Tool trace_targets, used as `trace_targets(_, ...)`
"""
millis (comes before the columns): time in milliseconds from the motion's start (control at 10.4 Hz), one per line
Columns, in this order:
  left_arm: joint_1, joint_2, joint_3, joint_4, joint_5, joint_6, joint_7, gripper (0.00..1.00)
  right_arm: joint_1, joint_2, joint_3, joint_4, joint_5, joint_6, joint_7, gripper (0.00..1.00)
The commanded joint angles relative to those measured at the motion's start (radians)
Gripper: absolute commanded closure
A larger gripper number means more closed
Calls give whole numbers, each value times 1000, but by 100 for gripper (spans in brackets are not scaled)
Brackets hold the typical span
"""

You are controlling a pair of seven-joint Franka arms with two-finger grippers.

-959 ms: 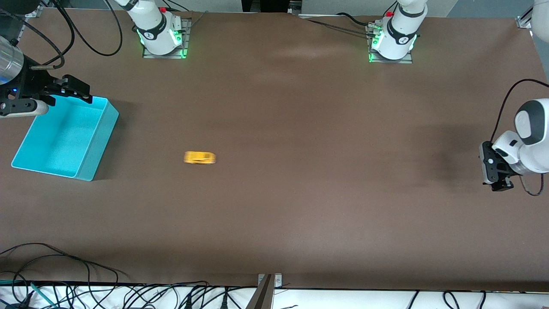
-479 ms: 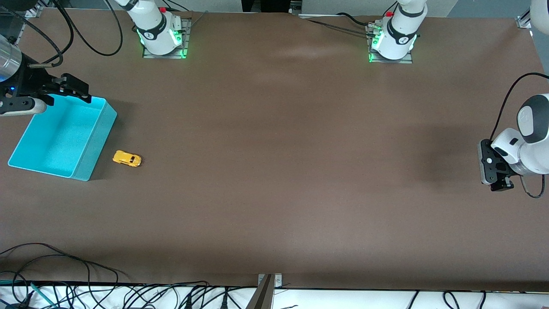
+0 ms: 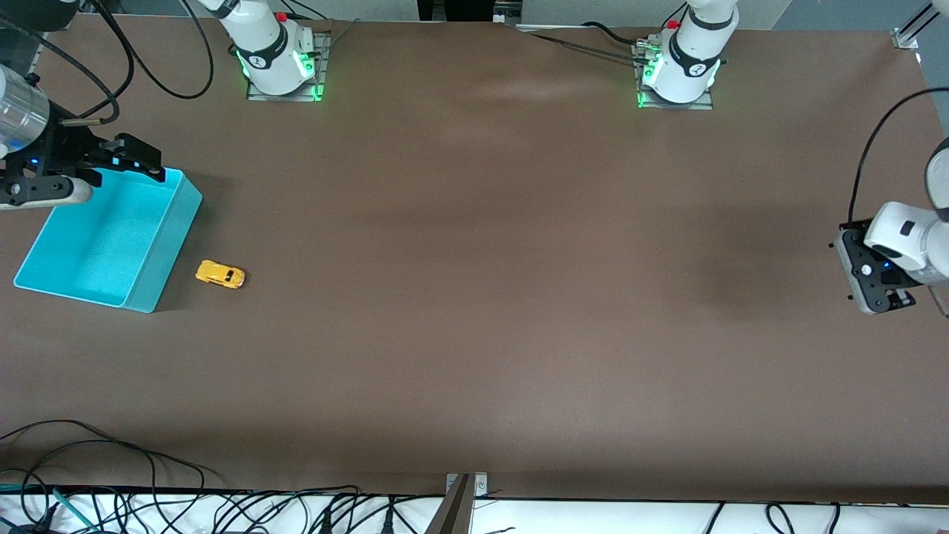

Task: Wind up and store yellow beetle car
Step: 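Raise the left gripper away while the right gripper reaches the car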

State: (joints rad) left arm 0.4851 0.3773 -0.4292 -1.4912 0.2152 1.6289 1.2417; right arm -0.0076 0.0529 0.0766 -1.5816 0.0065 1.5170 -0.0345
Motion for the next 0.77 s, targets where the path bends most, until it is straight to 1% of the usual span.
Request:
trace_targets(0,1,-27,-67,74,-53,-128,-204,0,43,5,-1,9,9,-20,10,0)
trace_targets(96,-20,-94,-72,62,-75,-127,-332,0,44,10,-1,9,9,-12,7,0)
trace_targets(192,-86,-142,-66,54,-76,-129,-514,0,44,16,-1,9,9,-12,-2,0)
trace_targets(288,-139,-194,-34,30,-77,-127,-666,0,44,25,-3,9,10,-14,-7,0)
trace_targets(384,-245,-214,53,22,-80,-127,-779,0,44,40,-3,9,16,-12,-7,0)
trace_targets(479,-329,-230,157,23,-118,-123,-832,0,49,60,0,9,18,-6,-31,0)
trace_targets(575,-377,-247,259,16,-232,-123,-856,0,58,71,2,-9,24,35,-86,0)
trace_targets(671,-417,-268,353,-18,-316,-112,-870,0,55,76,6,-49,24,78,-152,0)
